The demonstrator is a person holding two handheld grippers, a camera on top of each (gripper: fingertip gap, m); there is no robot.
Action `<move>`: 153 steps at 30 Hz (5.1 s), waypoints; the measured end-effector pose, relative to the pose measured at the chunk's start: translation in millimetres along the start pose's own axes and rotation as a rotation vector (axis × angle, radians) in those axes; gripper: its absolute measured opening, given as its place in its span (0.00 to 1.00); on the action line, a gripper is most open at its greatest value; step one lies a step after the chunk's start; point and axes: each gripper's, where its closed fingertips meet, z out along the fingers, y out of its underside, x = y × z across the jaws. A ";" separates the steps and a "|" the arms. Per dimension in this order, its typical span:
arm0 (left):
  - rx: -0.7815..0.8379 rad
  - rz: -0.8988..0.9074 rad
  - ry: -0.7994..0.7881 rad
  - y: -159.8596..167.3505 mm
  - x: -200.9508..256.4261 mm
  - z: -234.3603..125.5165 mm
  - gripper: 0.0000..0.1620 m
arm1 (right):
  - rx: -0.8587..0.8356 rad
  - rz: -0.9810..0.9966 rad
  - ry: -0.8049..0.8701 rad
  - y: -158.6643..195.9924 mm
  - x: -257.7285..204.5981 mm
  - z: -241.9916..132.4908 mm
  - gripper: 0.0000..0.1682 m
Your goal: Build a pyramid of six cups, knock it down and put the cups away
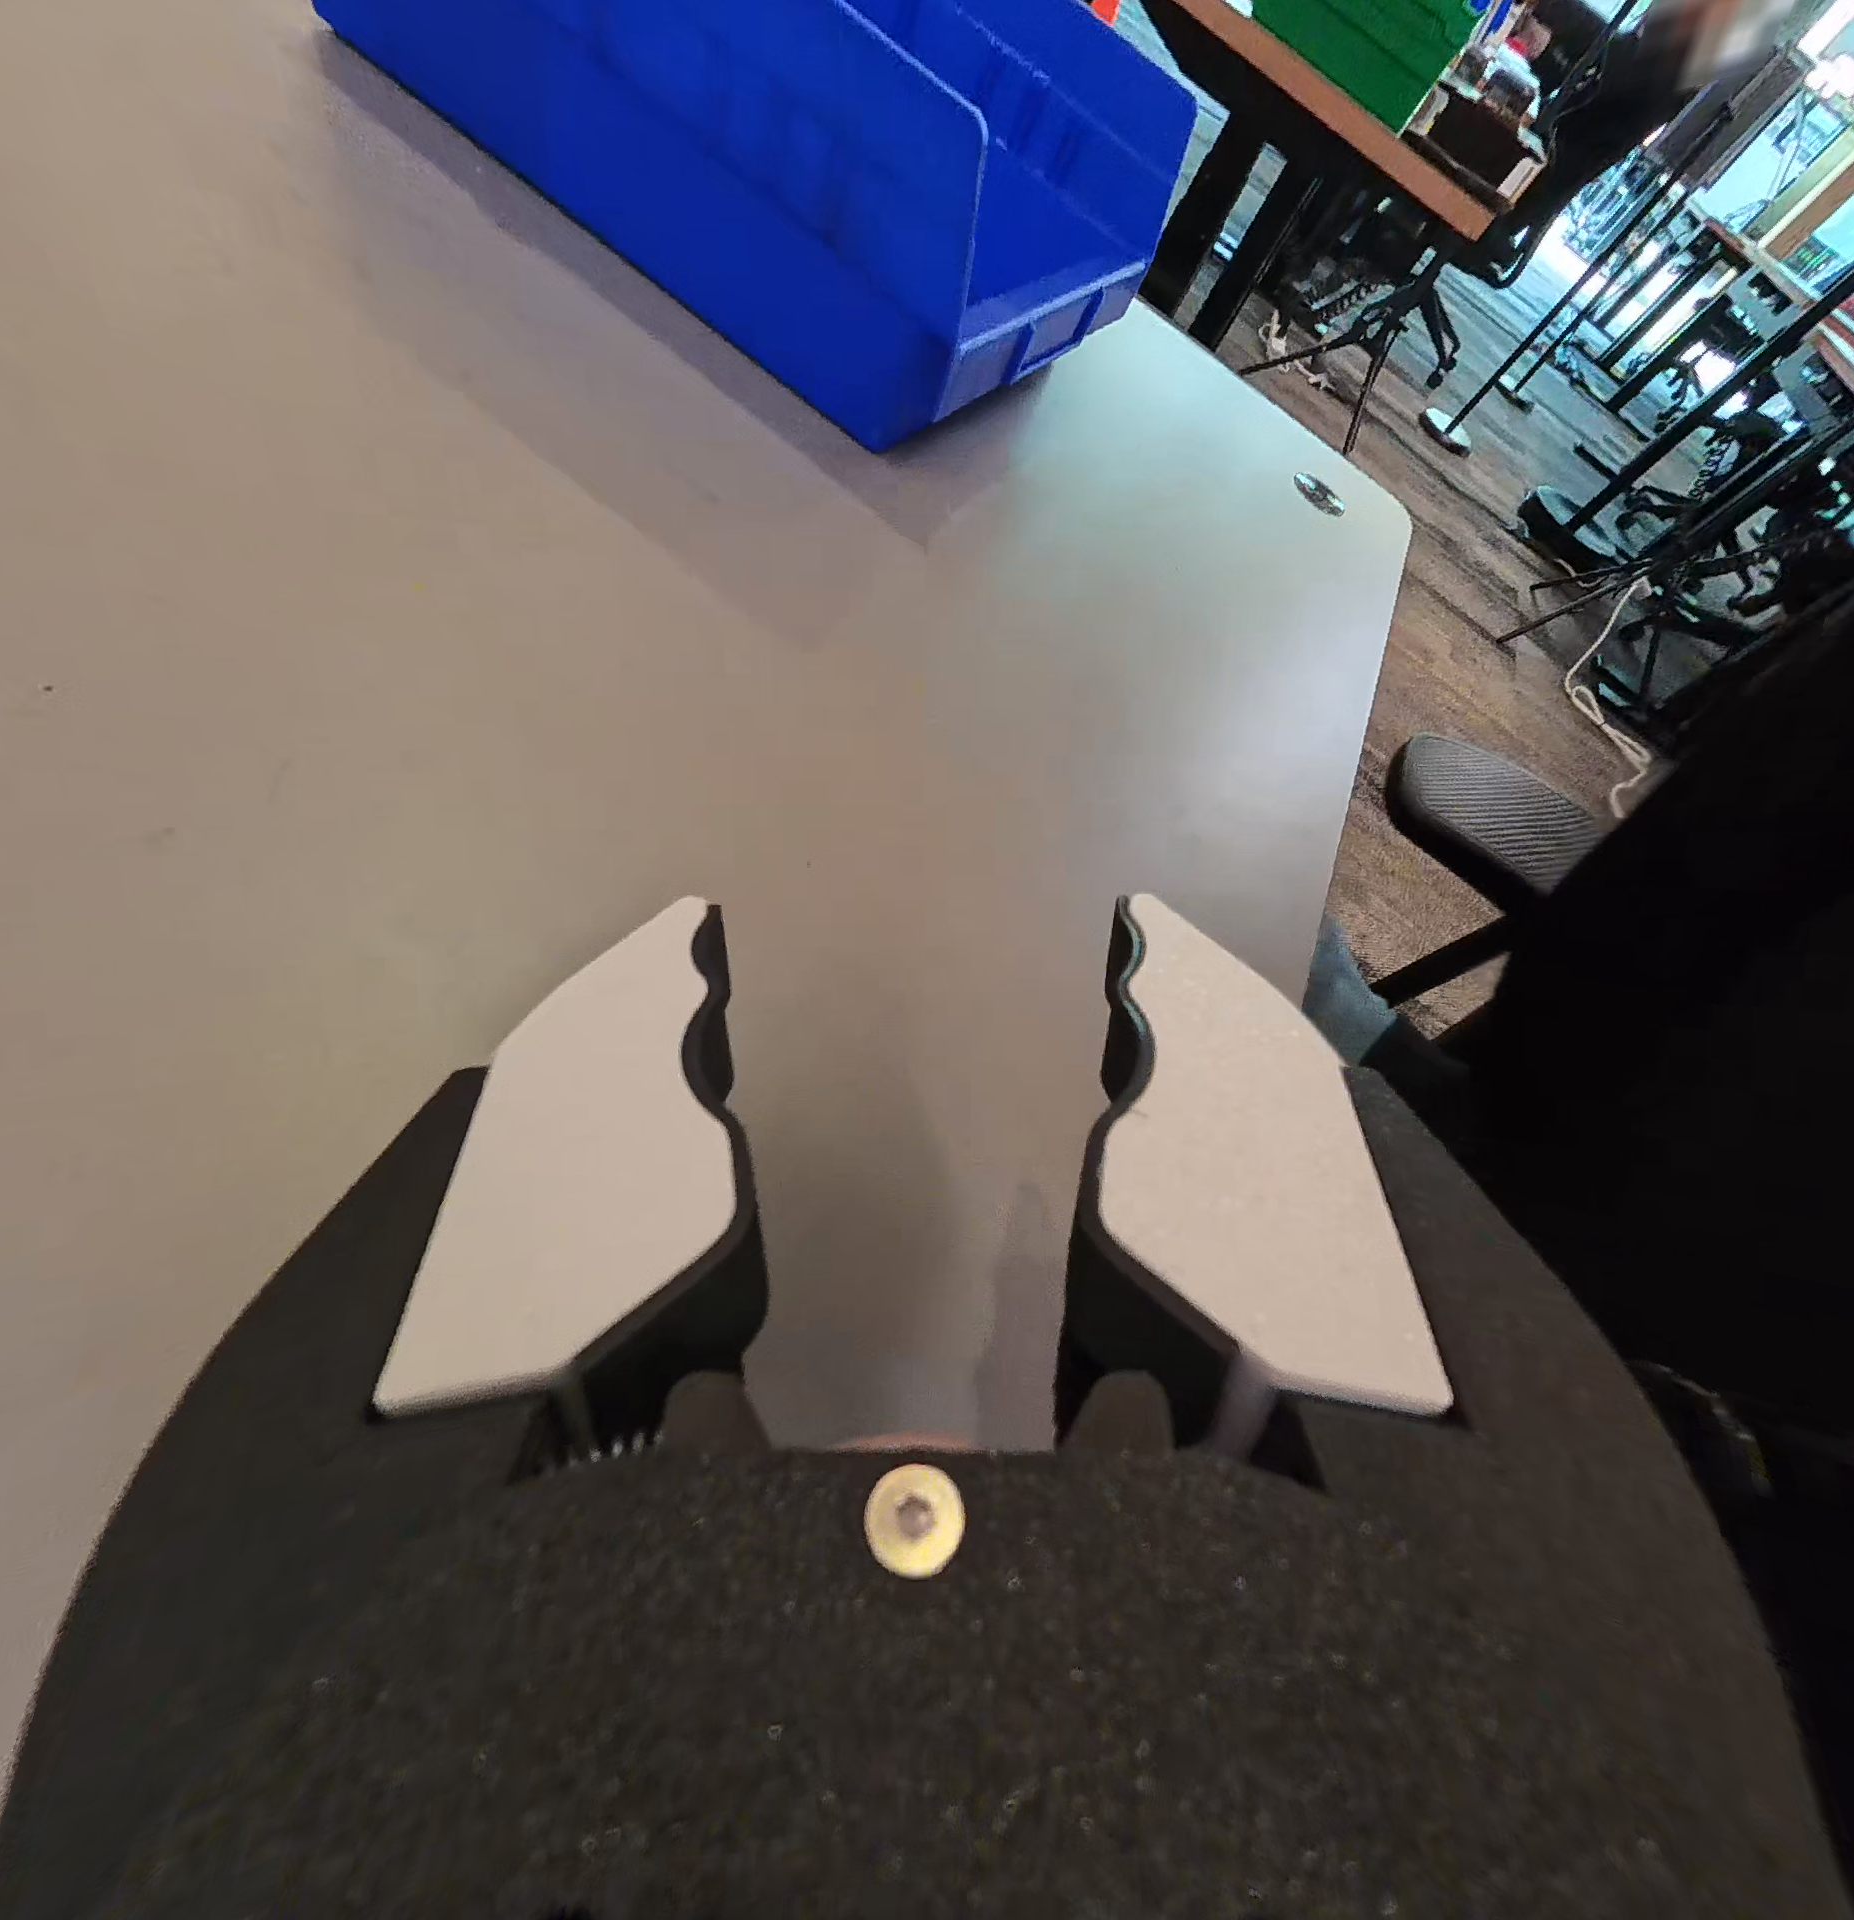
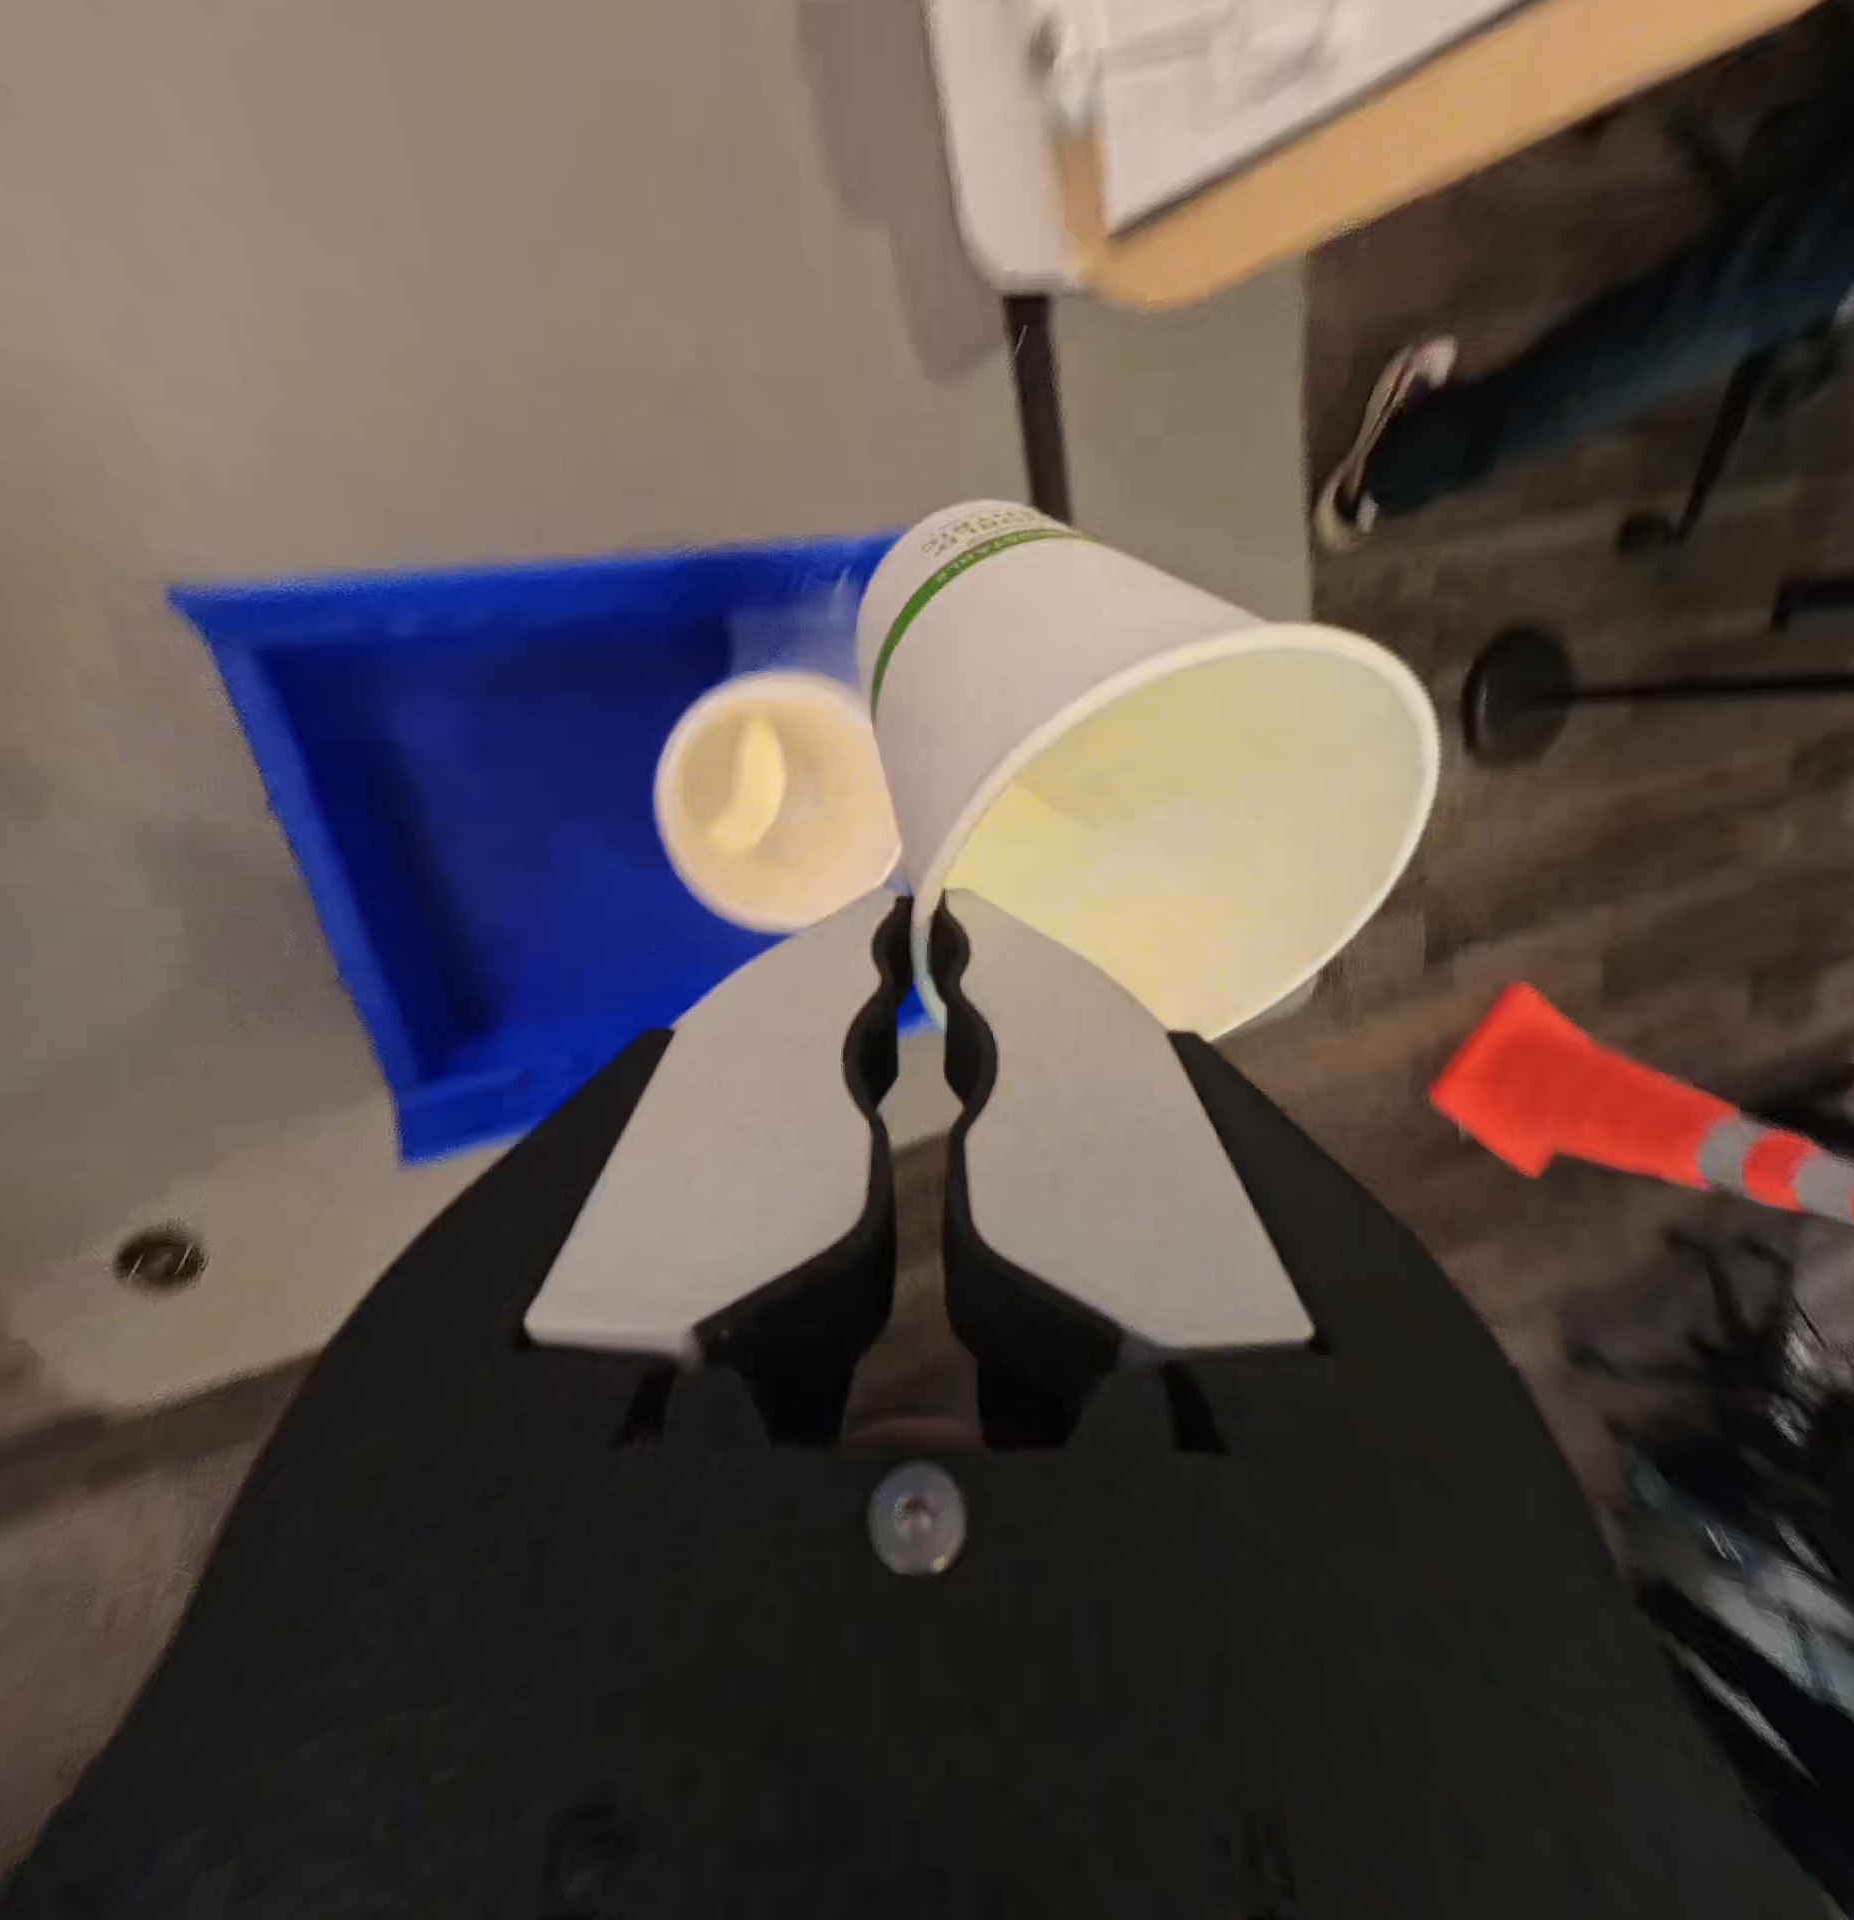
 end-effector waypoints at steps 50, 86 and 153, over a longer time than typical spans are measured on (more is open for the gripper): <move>0.466 -0.004 -0.714 -73.1 -67.0 -156.3 0.43 | 0.915 0.972 0.600 -1.8 -208.7 22.8 0.42; 0.216 -0.123 -0.961 25.4 -121.2 -175.5 0.51 | 0.719 1.092 0.666 45.8 -285.3 125.8 0.40; -0.035 -0.120 -0.974 -34.1 -154.1 -64.0 0.07 | 0.696 1.119 0.663 -141.3 -240.6 195.8 0.03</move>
